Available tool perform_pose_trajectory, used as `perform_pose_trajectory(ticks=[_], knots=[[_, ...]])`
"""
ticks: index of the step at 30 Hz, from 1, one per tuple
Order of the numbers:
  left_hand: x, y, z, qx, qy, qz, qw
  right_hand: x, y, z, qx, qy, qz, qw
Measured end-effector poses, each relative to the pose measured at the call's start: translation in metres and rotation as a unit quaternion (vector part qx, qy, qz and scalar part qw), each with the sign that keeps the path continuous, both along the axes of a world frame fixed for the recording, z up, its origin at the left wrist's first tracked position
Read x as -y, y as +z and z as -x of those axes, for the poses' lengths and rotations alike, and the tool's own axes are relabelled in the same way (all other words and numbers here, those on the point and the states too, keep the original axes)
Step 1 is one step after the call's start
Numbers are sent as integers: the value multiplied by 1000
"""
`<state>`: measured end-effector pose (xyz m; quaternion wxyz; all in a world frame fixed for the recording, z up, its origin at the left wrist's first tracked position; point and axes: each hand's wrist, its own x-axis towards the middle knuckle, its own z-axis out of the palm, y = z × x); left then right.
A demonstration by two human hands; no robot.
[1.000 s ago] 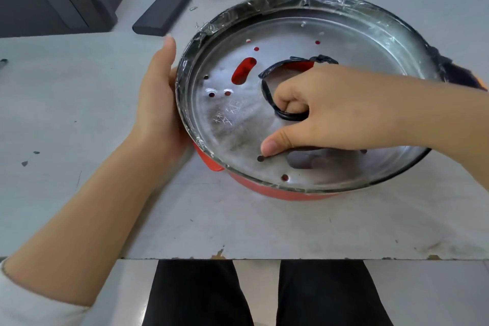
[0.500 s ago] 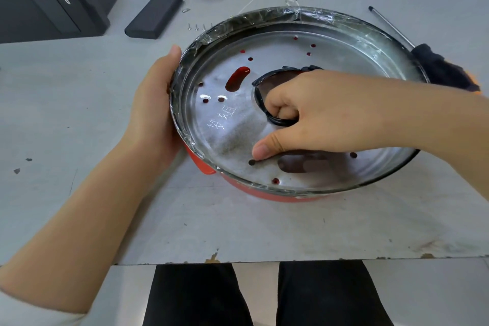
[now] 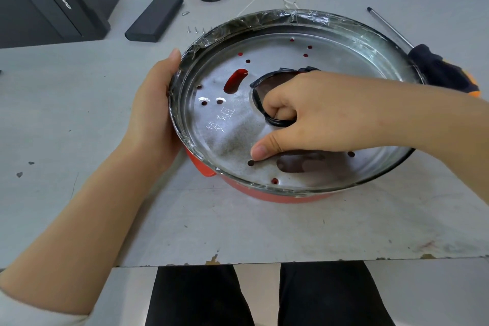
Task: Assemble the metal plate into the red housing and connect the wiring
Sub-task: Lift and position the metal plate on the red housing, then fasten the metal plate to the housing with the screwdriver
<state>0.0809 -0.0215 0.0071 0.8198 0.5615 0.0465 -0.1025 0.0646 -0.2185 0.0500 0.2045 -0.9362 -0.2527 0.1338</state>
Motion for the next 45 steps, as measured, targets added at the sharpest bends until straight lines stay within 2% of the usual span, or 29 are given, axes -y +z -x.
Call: perform_pose_trajectory(ticks=[9,12,15,19,23,27,29,31,33,35,39,42,45], knots=[[-4,-4,-6,35,-12,-26,999,2,-2,1,-10,-2,19,1000],[-5,-4,-5,46,-25,-24,998,3,1,4,18,-12,32,999],[-5,-2,-4,36,-31,-31,998,6,11,7,35,-40,-5,999],[-1,3,2,21,-45,14,999,11,30,-11,96,-49,-22,994],[0,6,7,11,-40,20,999,12,33,-42,58,-92,37,993],[-3,5,7,20,-74,28,997,11,20,-56,5,-85,87,993],[-7,8,0,18,-71,-25,997,12,13,-58,5,-68,95,993],[-14,11,-15,33,-37,-146,988,12,10,-61,7,-55,107,993],[-22,16,-37,58,-14,-236,970,12,9,-66,4,-48,110,993],[-29,16,-65,97,13,-342,935,13,10,-70,-9,-43,108,993],[-33,6,-124,153,29,-566,810,13,16,-73,-48,-44,104,992],[-29,-1,-162,163,8,-653,739,12,15,-71,-48,-38,95,994],[-26,-2,-190,147,-21,-711,687,11,13,-69,-49,-49,92,993]])
